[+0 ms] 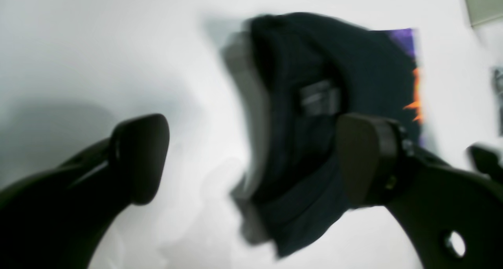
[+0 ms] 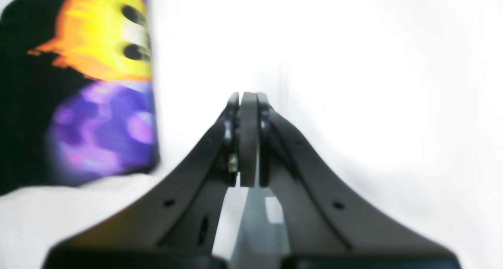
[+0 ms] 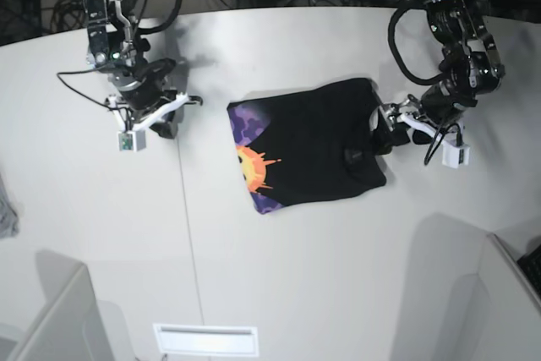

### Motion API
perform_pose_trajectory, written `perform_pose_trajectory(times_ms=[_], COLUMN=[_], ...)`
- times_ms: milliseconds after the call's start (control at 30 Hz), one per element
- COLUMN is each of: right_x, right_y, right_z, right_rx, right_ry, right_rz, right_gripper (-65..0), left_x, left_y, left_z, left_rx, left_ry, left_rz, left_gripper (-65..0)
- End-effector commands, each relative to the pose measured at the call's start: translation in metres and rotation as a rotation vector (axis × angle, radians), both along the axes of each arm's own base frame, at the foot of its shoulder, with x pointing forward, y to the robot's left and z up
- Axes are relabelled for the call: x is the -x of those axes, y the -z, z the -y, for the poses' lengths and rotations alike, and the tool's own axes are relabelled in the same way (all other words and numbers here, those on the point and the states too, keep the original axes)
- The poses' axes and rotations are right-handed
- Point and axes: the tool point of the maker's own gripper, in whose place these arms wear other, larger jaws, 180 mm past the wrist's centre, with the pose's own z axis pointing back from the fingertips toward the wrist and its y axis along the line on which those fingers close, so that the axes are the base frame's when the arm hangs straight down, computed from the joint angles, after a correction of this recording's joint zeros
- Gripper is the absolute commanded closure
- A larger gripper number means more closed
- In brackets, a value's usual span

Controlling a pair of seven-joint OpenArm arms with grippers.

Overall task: Fold the T-shirt properly
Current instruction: 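Open the right gripper and withdraw it from the folded shirt, then grasp the folded shirt's edge with the left gripper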

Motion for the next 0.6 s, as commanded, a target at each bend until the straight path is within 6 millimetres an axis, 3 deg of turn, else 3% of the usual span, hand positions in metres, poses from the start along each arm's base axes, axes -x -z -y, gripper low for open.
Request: perform_pose_trajectory(times_ms=[0, 200, 567], right_x=[-0.007, 0.002, 0.003], right_y=[-0.011, -0.006, -0.022], right_z=[0.005, 0.023, 0.025], right_rx=[0.007, 0.043, 0.064], right_ry=[0.006, 0.018, -0.004], right_rz=[0.046, 0.023, 0.062], right_gripper=[0.0, 0.0, 0.0], left_x=[-0.01, -0.023, -0.026], left_y=[-0.006, 0.018, 0.051], left_z=[0.005, 0.047, 0.066], left_rx=[0.014, 0.072, 0.154], left_ry=[0.019, 0.12, 0.124], left_rz=[0.026, -0.041, -0.145], left_gripper=[-65.0, -65.0, -65.0])
